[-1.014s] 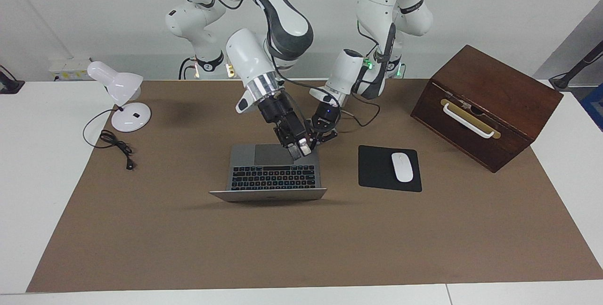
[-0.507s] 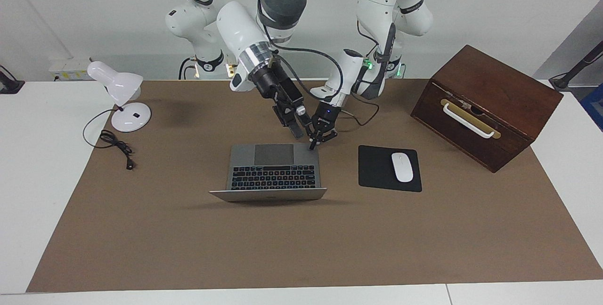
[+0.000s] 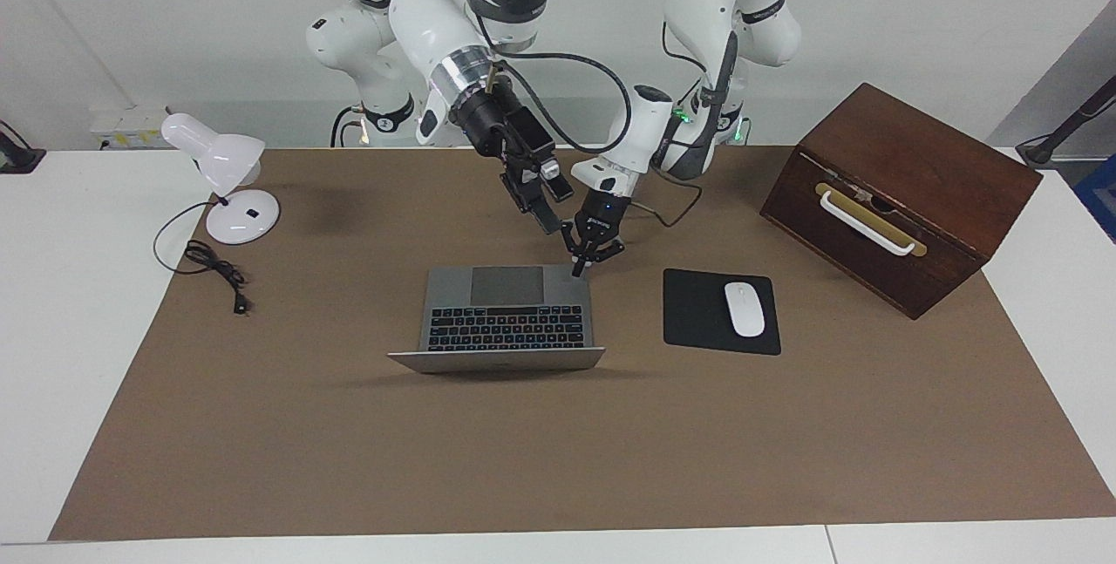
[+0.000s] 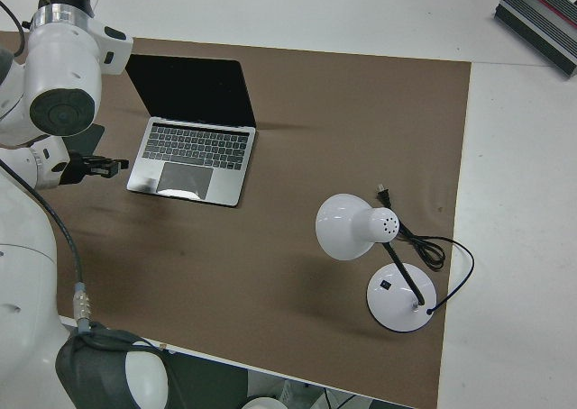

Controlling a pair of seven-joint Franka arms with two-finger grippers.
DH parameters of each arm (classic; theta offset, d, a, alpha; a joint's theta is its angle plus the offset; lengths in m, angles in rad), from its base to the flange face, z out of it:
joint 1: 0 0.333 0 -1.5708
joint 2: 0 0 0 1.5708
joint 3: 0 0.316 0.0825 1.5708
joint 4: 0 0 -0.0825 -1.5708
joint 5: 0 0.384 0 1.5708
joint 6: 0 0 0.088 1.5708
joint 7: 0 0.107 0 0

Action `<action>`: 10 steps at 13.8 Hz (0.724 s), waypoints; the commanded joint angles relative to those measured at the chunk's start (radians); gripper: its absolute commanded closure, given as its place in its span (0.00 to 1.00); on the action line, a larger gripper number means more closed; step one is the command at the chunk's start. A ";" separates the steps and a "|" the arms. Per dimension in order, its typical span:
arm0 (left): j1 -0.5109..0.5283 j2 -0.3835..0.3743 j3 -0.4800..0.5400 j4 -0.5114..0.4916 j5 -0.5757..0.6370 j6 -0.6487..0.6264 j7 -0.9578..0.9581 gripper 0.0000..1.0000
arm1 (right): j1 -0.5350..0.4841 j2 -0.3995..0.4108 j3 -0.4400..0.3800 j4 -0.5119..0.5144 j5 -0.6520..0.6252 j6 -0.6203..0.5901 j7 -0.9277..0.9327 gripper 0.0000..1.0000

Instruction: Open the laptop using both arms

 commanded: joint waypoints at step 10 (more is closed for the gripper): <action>0.153 -0.215 0.006 0.181 -0.008 -0.632 0.006 1.00 | -0.383 0.041 0.004 0.202 -0.616 -0.478 -0.010 0.00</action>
